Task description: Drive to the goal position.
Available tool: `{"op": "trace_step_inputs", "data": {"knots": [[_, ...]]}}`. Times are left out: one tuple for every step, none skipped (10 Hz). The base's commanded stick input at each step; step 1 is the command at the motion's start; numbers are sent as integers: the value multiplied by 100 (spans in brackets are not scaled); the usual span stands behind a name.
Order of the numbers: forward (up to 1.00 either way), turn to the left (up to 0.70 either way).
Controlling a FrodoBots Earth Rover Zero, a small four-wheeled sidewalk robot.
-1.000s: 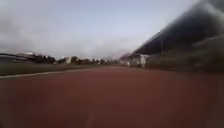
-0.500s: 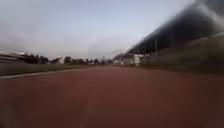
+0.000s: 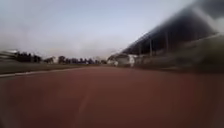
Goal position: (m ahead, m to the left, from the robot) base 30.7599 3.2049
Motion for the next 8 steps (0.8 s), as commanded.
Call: {"op": "trace_step_inputs", "data": {"knots": [[70, -12], [70, -29], [70, -29], [70, -29], [70, -29], [70, -29], [70, -29], [70, -29]]}}
